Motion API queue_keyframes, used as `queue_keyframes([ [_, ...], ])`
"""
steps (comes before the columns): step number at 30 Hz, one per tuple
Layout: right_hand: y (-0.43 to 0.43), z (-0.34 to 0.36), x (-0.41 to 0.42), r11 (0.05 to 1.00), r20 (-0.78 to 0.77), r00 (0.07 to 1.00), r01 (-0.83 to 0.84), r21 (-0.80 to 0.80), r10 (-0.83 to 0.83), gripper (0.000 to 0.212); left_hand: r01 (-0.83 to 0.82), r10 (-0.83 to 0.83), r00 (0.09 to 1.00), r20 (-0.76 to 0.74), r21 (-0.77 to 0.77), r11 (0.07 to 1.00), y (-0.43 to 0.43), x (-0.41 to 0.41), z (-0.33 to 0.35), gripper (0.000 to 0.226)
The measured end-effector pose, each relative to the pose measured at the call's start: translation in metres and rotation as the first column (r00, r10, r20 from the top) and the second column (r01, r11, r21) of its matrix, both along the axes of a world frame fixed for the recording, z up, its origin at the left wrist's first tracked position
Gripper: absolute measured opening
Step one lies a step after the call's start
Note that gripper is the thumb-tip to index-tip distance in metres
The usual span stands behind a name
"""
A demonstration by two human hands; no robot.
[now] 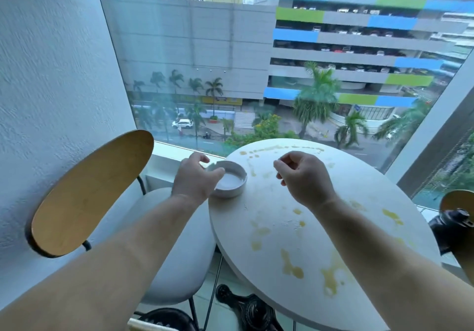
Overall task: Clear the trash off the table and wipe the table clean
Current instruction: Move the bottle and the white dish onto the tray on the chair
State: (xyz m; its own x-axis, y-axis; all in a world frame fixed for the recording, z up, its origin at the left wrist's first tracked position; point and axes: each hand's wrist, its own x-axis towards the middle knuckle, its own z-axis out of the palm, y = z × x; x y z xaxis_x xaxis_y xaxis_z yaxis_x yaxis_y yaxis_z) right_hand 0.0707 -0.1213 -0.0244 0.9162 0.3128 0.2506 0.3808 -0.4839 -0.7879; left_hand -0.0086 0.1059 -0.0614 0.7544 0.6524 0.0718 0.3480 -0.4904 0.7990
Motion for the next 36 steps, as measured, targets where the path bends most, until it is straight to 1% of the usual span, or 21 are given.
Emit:
queue_keyframes([
  [2,0.008,-0.003,-0.003,1.0,-0.007,1.0,-0.017,-0.018,0.017,0.019,-0.014,0.007,0.995,-0.096,-0.071,0.997,0.002,-0.004,-0.005,0.047],
  [4,0.014,-0.005,-0.006,0.999,-0.014,0.999,-0.035,-0.033,0.035,0.018,-0.034,0.014,0.989,-0.15,-0.128,0.991,0.005,-0.008,-0.009,0.038],
  [6,0.018,-0.006,-0.007,0.998,-0.022,0.999,-0.045,-0.042,0.044,0.018,-0.025,-0.012,0.99,-0.142,-0.255,0.967,0.008,-0.01,-0.01,0.026],
  [8,0.019,-0.008,-0.009,0.998,-0.039,0.998,-0.049,-0.041,0.047,0.018,-0.017,-0.031,0.992,-0.12,-0.377,0.926,0.008,-0.013,-0.008,0.024],
  [11,0.018,-0.011,-0.012,0.998,-0.064,0.997,-0.052,-0.03,0.05,0.017,-0.031,-0.009,0.996,-0.089,-0.445,0.895,0.008,-0.018,-0.006,0.022],
  [14,0.01,-0.011,-0.016,0.999,-0.09,0.995,-0.052,0.007,0.053,0.016,0.009,-0.018,1.0,-0.017,-0.43,0.903,0.009,-0.023,-0.004,0.021],
  [16,0.005,-0.01,-0.02,0.998,-0.109,0.992,-0.059,0.027,0.062,0.012,0.051,-0.025,0.997,0.066,-0.43,0.902,0.006,-0.027,-0.001,0.015],
  [19,-0.008,-0.01,-0.023,0.996,-0.097,0.994,-0.038,0.077,0.045,0.003,0.179,-0.098,0.972,0.215,-0.401,0.898,-0.01,-0.021,0.012,0.015],
  [21,-0.02,-0.007,-0.024,0.994,-0.079,0.997,-0.012,0.113,0.021,0.017,0.287,-0.194,0.934,0.3,-0.309,0.907,-0.025,-0.012,0.02,0.022],
  [23,-0.036,-0.003,-0.027,0.985,-0.107,0.994,-0.002,0.171,0.021,0.031,0.372,-0.285,0.892,0.352,-0.213,0.903,-0.044,-0.002,0.025,0.025],
  [24,-0.046,-0.001,-0.028,0.981,-0.123,0.992,0.001,0.195,0.023,0.034,0.407,-0.325,0.873,0.364,-0.177,0.896,-0.055,0.004,0.026,0.024],
  [26,-0.068,0.001,-0.03,0.98,-0.117,0.993,0.023,0.199,0.001,0.031,0.469,-0.398,0.84,0.369,-0.124,0.875,-0.079,0.015,0.028,0.023],
  [28,-0.096,0.004,-0.03,0.978,-0.102,0.992,0.091,0.186,-0.072,0.025,0.542,-0.476,0.803,0.357,-0.109,0.833,-0.109,0.028,0.031,0.019],
  [30,-0.128,0.006,-0.029,0.963,-0.125,0.983,0.162,0.217,-0.137,0.023,0.6,-0.532,0.771,0.351,-0.121,0.791,-0.141,0.041,0.033,0.014],
  [33,-0.178,0.01,-0.03,0.915,-0.211,0.962,0.237,0.328,-0.174,0.022,0.666,-0.584,0.725,0.364,-0.157,0.729,-0.191,0.06,0.04,0.006],
  [36,-0.229,0.011,-0.027,0.842,-0.27,0.945,0.295,0.452,-0.186,0.021,0.723,-0.639,0.676,0.366,-0.161,0.672,-0.243,0.085,0.05,0.012],
])
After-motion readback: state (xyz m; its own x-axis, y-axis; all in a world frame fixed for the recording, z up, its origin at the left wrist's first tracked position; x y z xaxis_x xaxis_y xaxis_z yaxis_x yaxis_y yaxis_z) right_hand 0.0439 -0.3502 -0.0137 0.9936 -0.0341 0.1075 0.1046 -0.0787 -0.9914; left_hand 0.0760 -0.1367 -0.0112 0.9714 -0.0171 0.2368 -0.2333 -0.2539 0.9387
